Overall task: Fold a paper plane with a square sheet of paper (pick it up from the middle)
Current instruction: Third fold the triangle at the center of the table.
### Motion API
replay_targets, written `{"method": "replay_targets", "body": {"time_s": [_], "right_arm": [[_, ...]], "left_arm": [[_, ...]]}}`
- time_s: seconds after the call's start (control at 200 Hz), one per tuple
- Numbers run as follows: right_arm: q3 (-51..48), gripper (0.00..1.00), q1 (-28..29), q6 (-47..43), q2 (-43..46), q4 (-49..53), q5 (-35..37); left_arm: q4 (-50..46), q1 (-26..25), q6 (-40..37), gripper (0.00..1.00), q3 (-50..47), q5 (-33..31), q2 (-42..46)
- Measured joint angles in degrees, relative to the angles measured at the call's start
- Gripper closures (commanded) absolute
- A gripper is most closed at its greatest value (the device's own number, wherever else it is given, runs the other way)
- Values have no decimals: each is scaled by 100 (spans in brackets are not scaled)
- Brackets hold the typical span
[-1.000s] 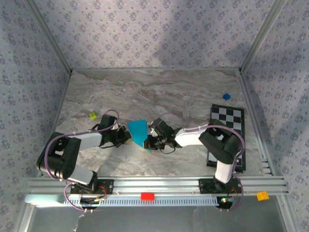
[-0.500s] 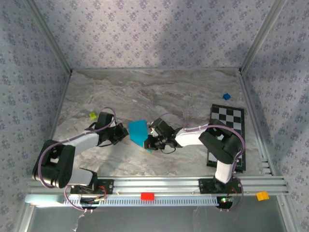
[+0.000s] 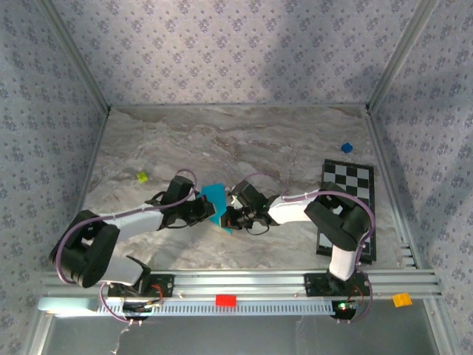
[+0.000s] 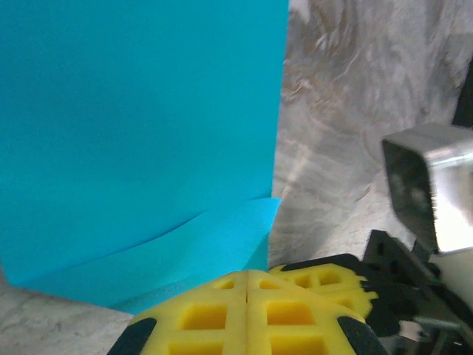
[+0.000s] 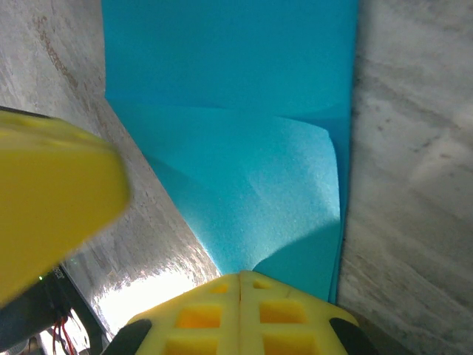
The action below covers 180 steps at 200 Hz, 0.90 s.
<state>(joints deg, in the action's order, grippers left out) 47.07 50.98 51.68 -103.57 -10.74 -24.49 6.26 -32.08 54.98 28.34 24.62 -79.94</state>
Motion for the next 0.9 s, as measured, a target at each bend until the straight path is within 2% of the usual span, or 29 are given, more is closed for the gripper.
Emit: {"method": "replay_targets", "body": {"time_s": [0.175,0.435,0.9], "right_arm": [[0,100,0,2,0,4,-2],[-15,100,-2,9,0,-4,-22],[-44,100,-2,44,0,-79,-22]], "left_arm": [[177,-52,55,99,-127,-57,-428],[321,15,-81,98,-157,-20,-461],[308,623,-511,95,-343,155,-286]]}}
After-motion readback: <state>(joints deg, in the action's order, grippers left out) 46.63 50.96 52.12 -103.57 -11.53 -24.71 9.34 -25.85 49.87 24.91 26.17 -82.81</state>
